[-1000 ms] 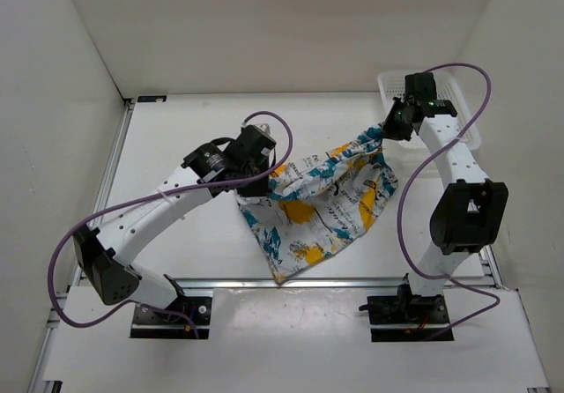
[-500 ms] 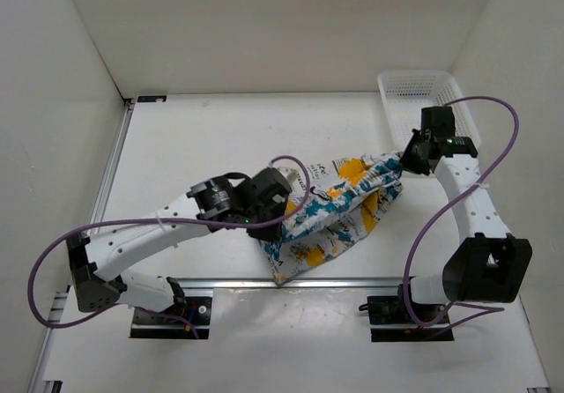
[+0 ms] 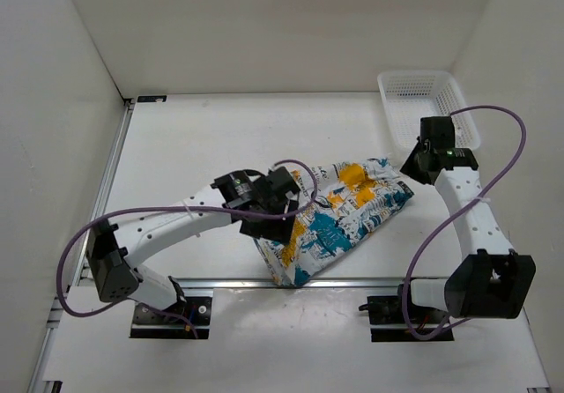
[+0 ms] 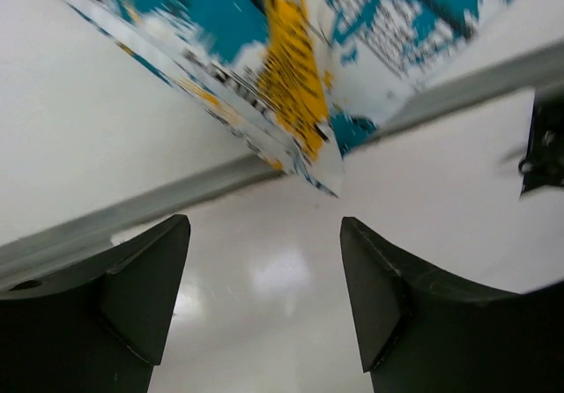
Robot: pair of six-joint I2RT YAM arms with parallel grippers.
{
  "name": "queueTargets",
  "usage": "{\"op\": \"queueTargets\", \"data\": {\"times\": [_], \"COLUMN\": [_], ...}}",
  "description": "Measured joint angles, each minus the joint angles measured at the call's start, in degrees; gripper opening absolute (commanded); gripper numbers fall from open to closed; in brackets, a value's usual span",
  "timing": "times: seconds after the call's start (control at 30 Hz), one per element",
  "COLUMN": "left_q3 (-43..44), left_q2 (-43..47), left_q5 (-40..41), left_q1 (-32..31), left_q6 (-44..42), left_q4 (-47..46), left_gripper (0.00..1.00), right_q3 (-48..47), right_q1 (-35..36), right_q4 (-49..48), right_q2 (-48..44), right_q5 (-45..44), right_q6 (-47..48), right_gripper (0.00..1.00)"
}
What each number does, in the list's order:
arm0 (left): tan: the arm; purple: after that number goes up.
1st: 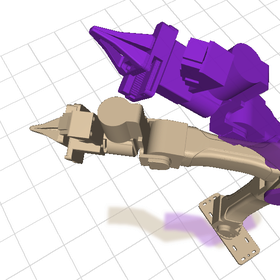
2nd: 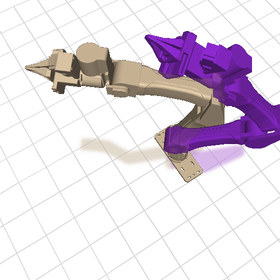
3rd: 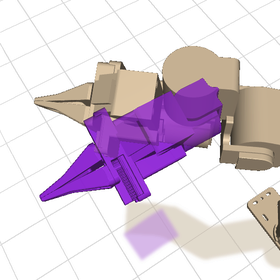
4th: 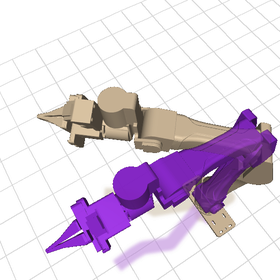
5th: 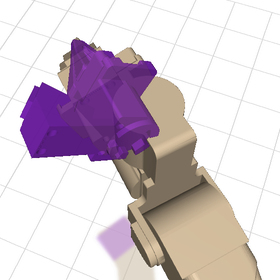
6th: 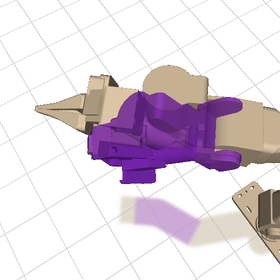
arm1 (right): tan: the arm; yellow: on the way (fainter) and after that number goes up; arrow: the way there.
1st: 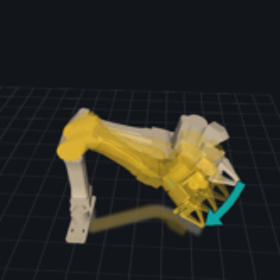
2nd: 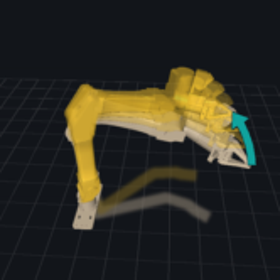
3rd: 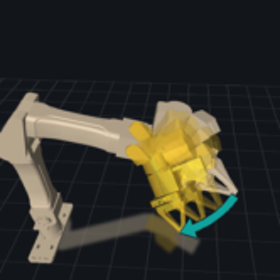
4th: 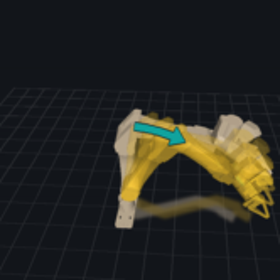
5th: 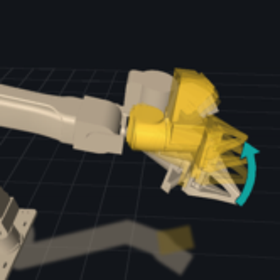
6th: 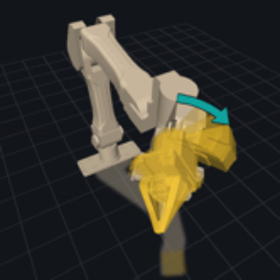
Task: Fold and stack the shorts
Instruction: Fold the shorts
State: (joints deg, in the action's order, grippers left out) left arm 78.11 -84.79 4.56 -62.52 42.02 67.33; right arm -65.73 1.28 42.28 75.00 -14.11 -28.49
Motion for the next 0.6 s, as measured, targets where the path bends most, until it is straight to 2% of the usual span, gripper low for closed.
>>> {"op": "queueTargets", "data": {"times": [0.07, 0.1, 0.17, 0.2, 0.23, 0.33, 0.47, 0.6], "left_q3": [-0.24, -0.96, -4.04, -6.38, -9.53, -15.58, -16.2, -13.73], "left_q2": [1.33, 1.84, 2.05, 2.03, 1.6, -1.77, -9.03, -14.64], "left_q5": [0.59, 0.59, 0.35, -0.2, -1.03, -3.13, -4.63, -6.12], "left_q1": [3.91, 5.97, 10.27, 12.09, 14.34, 19.65, 24.94, 26.18], "left_q6": [-0.76, -1.07, -1.07, -1.09, -0.98, -0.22, 0.55, 0.66], "left_q4": [-0.83, -1.9, -5.03, -6.88, -8.76, -12.52, -17.53, -20.94], "left_gripper": [0.78, 0.78, 0.81, 0.86, 0.97, 1.0, 0.99, 0.87], "right_q3": [0.0, 0.09, 2.1, 3.67, 5.31, 9.53, 11.34, 11.32], "right_q1": [0.96, 1.4, 1.57, 1.46, 1.29, 0.94, 0.81, 0.72], "right_q4": [-0.66, -1.01, -3.17, -3.72, -3.87, -3.89, -4.2, -5.22], "right_q2": [-1.81, -1.92, -1.42, -0.94, -0.22, 2.21, 3.26, 3.23], "right_q5": [-0.11, 0.15, 1.2, 1.92, 2.78, 5.75, 8.35, 9.49], "right_q6": [-0.2, -0.15, 0.13, 0.37, 0.5, 0.59, 0.79, 1.55], "right_gripper": [0.28, 0.44, 0.61, 0.66, 0.71, 0.72, 0.72, 0.72]}}
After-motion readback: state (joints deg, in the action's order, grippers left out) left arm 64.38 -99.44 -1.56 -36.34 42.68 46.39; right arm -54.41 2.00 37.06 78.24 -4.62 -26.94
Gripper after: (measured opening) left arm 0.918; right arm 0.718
